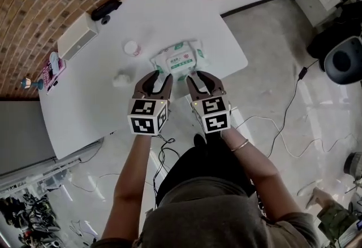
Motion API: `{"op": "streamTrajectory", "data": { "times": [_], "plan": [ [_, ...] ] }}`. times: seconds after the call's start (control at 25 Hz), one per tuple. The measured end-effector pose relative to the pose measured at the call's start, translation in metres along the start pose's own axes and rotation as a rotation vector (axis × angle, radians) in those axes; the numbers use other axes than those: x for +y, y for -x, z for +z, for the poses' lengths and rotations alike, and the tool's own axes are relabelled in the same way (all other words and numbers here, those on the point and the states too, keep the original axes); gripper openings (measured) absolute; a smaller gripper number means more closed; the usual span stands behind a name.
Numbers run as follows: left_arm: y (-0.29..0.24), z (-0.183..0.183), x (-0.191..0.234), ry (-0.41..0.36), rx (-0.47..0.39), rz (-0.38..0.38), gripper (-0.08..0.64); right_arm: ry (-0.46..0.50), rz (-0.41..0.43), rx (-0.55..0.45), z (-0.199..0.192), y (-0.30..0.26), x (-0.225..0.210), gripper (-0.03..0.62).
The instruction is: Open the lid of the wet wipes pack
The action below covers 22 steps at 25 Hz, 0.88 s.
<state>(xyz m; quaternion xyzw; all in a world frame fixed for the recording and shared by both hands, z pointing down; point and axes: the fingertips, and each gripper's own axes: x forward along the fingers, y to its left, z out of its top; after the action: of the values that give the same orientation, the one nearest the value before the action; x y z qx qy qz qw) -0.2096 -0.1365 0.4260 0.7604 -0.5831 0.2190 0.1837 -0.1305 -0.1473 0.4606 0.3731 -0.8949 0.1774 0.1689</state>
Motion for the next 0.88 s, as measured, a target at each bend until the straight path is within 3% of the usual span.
{"op": "streamTrajectory", "data": {
  "times": [0.52,0.88],
  "plan": [
    [-0.026,0.0,0.001,-0.11,0.092,-0.022,0.153,-0.008,-0.001,0.065,-0.018,-0.025,-0.001,0.135],
    [-0.046,-0.004,-0.009,-0.194,0.169,-0.078,0.153,-0.003,-0.01,0.098,-0.03,-0.033,-0.006,0.129]
  ]
}}
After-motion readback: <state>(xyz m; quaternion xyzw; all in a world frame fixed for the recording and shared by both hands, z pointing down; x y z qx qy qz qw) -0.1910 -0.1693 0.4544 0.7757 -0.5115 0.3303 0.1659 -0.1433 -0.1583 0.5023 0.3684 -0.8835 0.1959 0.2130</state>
